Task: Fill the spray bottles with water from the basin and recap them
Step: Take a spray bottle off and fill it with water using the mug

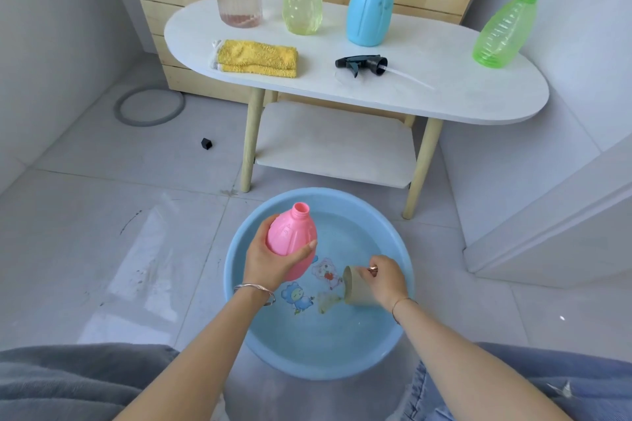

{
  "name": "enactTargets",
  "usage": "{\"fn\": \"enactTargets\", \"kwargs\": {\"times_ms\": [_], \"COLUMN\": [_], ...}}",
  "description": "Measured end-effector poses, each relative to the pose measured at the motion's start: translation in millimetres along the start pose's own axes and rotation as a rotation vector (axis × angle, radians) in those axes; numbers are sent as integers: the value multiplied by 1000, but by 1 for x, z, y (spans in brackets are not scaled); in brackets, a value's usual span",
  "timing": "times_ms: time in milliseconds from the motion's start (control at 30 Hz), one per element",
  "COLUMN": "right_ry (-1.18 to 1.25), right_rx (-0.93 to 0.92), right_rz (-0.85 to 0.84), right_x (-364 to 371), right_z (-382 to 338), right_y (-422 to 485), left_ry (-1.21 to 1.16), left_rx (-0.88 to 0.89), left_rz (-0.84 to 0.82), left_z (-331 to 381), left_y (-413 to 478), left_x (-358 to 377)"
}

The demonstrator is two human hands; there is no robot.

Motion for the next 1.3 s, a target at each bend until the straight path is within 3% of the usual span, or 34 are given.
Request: {"fn": "enactTargets", "kwargs": {"times_ms": [333,633,933,1133,1300], "right_ry": [-59,339,718,912,965], "right_rx": [-32,118,148,78,-107], "right_rz": [-83,32,194,191,122], "right_x": [30,4,-62,-117,-167], "right_z": [-1,6,-8,-36,-80], "right_y": [-2,-19,-47,-62,-75], "left_ry": [46,28,-10,-43,-48], "left_rx": [6,13,45,91,135], "left_rz": [7,27,49,26,-20], "left_z": [3,6,23,44,60], "left_y": [-1,-5,-18,-25,-29], "left_x": [-3,-13,-20,-15,-4]}}
Point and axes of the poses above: each hand's wrist, its own y-axis towards the middle knuckle, its own x-axis out of the palm, z = x × y, the point moved 8 cm from there along y, towards the middle knuckle, and after that the axes turned 9 degrees about -z, right-handed, at the moved point
